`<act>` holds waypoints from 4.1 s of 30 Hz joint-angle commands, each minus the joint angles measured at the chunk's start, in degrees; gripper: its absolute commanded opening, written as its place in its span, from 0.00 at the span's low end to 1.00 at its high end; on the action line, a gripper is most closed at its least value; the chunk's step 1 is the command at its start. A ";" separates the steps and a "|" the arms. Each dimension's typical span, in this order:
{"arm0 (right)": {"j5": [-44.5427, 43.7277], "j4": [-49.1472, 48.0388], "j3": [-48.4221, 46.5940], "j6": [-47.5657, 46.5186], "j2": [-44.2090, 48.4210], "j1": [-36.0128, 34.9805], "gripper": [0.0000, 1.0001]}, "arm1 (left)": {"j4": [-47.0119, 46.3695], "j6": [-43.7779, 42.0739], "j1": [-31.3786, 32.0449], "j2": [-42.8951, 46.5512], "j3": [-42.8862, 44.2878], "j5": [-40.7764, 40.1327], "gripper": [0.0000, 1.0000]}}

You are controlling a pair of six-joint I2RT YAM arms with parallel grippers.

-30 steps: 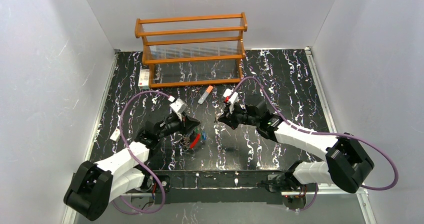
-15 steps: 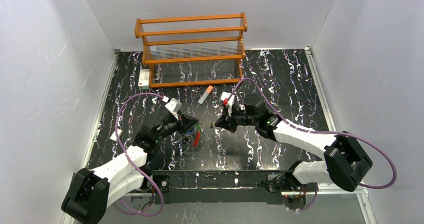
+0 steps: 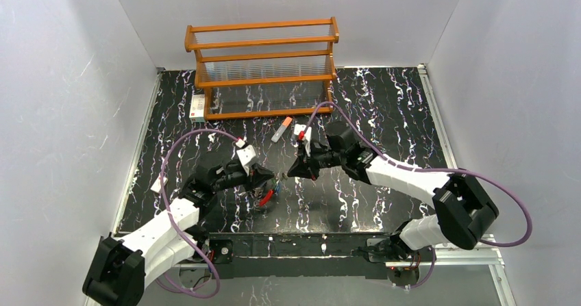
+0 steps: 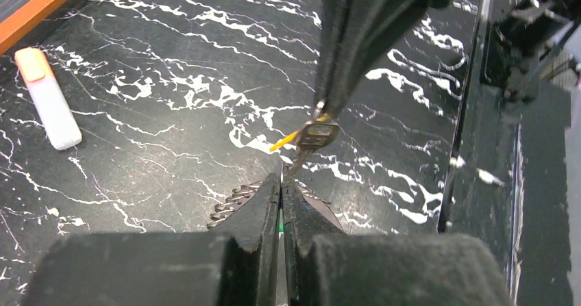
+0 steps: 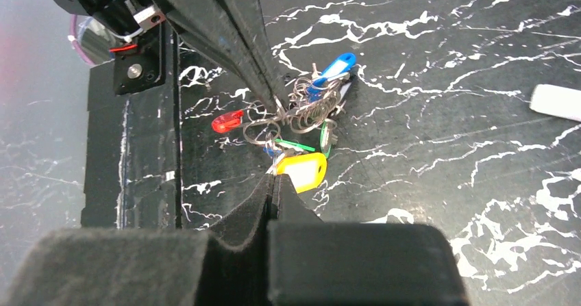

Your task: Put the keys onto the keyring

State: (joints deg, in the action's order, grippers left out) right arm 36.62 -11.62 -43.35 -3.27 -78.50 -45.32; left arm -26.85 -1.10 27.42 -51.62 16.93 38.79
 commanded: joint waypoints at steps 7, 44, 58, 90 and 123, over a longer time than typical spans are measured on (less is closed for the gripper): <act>6.71 4.67 -6.87 -1.94 -3.55 -0.19 0.01 | 10.50 -16.23 0.18 4.75 1.36 7.03 0.00; 6.53 11.31 -15.12 -3.59 -11.20 -4.79 0.01 | 11.23 -17.43 0.18 5.12 1.70 7.05 0.00; 3.55 14.63 -17.52 -3.42 -14.13 -4.79 0.01 | 11.21 -17.43 0.18 5.30 1.70 7.69 0.00; -12.29 20.14 -16.35 -7.10 -12.17 -6.96 0.01 | 7.52 -13.00 0.18 6.21 1.46 5.91 0.00; -22.85 15.63 -14.30 -7.28 -1.36 -7.68 0.01 | -7.43 6.02 0.18 8.97 -3.57 -5.07 0.00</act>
State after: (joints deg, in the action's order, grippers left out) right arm 21.61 5.80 -56.64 -10.92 -81.36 -52.69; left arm -30.89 3.79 27.51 -43.29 13.54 33.63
